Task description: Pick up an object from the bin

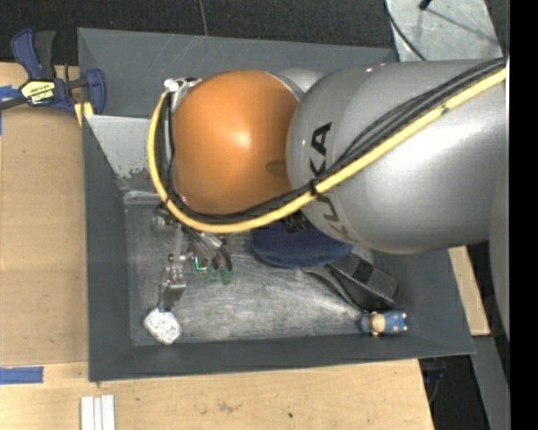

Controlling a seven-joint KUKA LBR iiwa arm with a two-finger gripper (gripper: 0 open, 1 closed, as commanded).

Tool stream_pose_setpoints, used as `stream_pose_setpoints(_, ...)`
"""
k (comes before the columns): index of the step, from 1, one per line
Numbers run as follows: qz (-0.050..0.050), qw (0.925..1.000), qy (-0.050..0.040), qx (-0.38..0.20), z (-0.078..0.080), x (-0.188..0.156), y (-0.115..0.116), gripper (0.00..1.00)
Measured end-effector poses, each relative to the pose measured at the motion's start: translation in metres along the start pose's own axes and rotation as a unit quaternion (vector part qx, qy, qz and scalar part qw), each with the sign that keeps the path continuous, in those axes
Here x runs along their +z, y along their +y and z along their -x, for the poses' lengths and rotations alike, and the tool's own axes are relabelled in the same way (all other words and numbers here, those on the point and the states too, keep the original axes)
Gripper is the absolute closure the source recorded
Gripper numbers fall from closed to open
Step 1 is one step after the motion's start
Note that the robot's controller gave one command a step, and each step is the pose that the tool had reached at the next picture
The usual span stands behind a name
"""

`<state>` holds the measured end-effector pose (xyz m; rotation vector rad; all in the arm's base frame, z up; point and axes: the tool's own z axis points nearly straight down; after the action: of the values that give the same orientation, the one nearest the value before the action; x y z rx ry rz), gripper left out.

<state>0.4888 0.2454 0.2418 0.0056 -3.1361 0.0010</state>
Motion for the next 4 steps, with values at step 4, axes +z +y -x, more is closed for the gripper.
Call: stream_pose_setpoints(4,0.007,0.9940,-0.0101,0.108,0.100,0.167,-0.257,0.00)
